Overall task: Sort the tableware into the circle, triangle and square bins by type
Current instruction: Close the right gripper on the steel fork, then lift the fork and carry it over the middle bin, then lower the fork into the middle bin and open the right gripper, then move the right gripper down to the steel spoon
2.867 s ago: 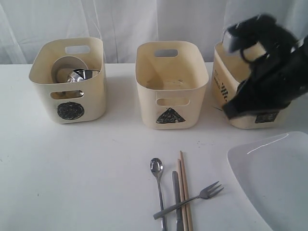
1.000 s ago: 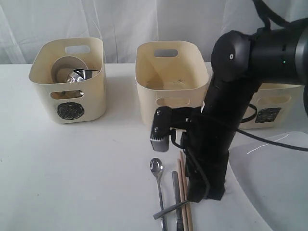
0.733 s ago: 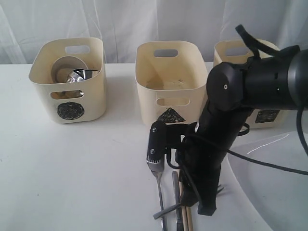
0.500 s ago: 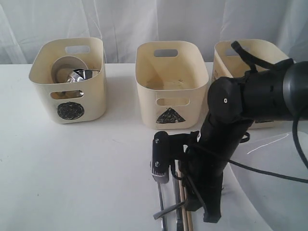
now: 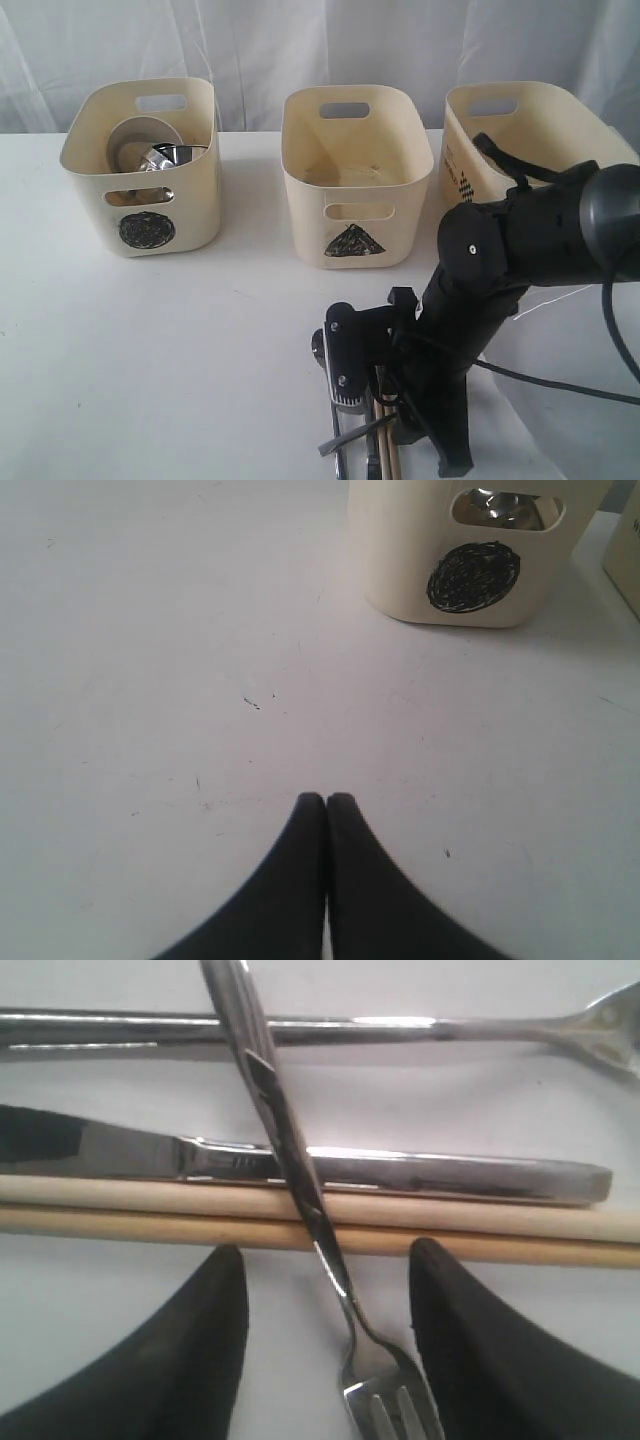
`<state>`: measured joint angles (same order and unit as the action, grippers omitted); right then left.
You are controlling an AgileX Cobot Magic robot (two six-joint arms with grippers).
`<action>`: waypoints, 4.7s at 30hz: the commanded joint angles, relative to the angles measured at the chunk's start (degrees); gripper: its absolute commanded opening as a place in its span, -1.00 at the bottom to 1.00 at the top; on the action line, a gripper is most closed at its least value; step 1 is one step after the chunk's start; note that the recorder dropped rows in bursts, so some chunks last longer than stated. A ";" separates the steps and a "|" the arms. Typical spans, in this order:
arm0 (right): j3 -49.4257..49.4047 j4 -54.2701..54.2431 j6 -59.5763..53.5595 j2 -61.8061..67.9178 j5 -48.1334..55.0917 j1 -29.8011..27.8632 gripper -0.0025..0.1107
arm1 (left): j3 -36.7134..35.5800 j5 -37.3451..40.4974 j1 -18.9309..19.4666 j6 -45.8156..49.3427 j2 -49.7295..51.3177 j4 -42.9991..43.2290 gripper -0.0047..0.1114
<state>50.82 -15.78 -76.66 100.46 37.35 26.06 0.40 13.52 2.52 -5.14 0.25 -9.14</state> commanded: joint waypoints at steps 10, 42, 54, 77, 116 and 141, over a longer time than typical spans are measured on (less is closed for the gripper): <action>-0.35 0.03 -0.73 0.25 -1.57 0.18 -0.12 | -0.40 -0.26 -0.45 -0.09 -0.25 -0.40 -0.92; -2.11 0.01 13.05 -15.60 -12.44 0.18 -0.96 | -0.40 -0.26 -0.45 -0.09 -0.25 -0.40 -0.92; 0.72 -0.65 31.22 -23.82 -45.75 -0.55 -0.96 | -0.40 -0.26 -0.45 -0.09 -0.25 -0.40 -0.92; 23.99 -1.11 55.04 12.67 -61.97 -4.37 -0.94 | -0.40 -0.26 -0.45 -0.09 -0.25 -0.40 -0.92; 24.98 -5.42 55.23 -3.71 12.25 -5.46 -0.27 | -0.40 -0.26 -0.45 -0.09 -0.25 -0.40 -0.92; 15.75 7.80 88.81 3.21 7.93 10.61 -0.41 | -0.40 -0.26 -0.45 -0.09 -0.25 -0.40 -0.92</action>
<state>66.76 -8.61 11.34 103.39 44.34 36.44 0.40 13.52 2.52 -5.14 0.25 -9.14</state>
